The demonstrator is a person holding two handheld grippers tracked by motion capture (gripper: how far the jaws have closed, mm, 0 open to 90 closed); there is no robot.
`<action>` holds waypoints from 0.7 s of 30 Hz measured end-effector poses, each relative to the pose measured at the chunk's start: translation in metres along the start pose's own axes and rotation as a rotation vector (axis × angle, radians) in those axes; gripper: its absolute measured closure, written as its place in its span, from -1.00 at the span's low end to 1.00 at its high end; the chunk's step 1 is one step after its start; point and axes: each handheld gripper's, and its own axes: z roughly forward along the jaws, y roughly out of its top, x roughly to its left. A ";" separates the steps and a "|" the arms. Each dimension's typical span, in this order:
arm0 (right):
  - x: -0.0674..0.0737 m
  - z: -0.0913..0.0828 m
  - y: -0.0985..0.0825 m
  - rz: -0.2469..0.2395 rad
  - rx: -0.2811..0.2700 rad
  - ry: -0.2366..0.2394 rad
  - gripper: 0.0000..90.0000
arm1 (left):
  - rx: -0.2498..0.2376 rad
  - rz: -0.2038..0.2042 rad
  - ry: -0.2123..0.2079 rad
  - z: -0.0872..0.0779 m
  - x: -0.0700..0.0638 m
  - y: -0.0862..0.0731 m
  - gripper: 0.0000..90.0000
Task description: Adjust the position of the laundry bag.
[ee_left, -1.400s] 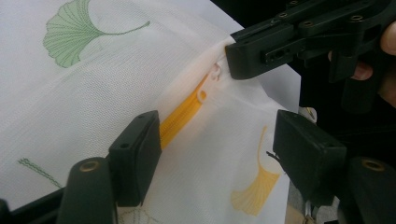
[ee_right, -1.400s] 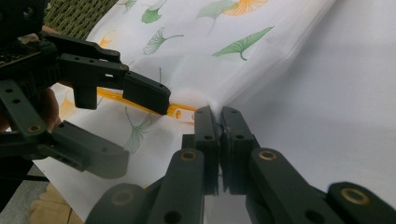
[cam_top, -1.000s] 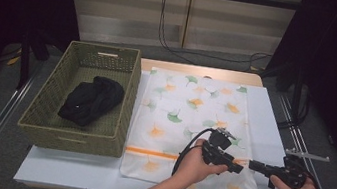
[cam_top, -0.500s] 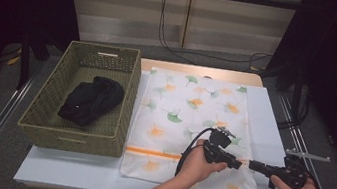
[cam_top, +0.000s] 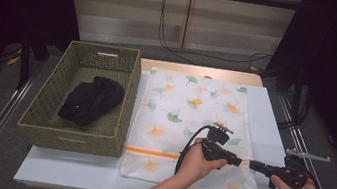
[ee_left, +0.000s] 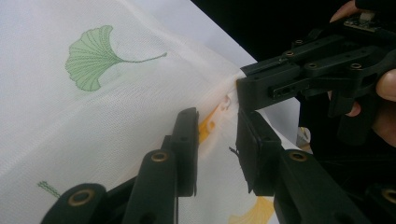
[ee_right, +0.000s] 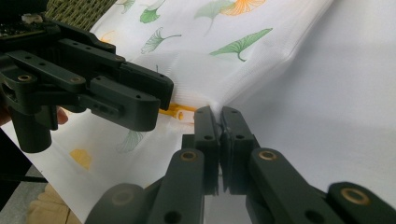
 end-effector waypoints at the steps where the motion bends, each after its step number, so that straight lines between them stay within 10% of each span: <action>1: 0.000 0.000 0.000 -0.001 -0.002 0.002 0.93 | 0.007 -0.014 -0.021 0.000 0.001 0.000 0.53; 21: 0.001 0.002 -0.001 -0.005 0.004 0.008 0.93 | 0.010 -0.022 -0.014 0.012 -0.003 0.002 0.60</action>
